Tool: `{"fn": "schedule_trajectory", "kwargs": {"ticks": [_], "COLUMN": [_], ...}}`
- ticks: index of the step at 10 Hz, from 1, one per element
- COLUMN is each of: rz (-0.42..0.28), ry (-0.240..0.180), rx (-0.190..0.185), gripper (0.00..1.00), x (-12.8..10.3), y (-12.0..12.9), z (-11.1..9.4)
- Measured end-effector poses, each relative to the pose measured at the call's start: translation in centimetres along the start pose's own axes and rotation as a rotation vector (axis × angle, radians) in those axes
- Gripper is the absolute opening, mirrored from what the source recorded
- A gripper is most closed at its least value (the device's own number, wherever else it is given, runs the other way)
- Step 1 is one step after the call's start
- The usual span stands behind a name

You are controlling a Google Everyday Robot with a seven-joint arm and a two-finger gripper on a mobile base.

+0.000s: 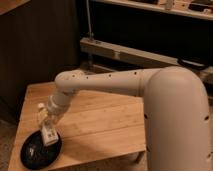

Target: Place the bottle in the ceramic bowl

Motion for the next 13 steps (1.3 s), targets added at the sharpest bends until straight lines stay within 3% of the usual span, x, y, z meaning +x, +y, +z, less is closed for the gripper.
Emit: {"fn": "schedule_trajectory", "kwargs": {"ticks": [1, 4, 6, 7, 13], "rz": [-0.053, -0.205, -0.216, -0.213, -0.213], "ry": [-0.003, -0.032, -0.034, -0.026, -0.024], "rx": [-0.021, -0.038, -0.071, -0.087, -0.089], "gripper": [0.20, 0.51, 0.70, 0.75, 0.75], "x": [-0.2, 0.3, 0.3, 0.3, 0.3], "y": [1.3, 3.8, 3.6, 3.3, 3.3], "z": [0.8, 2.4, 2.9, 3.1, 3.1]}}
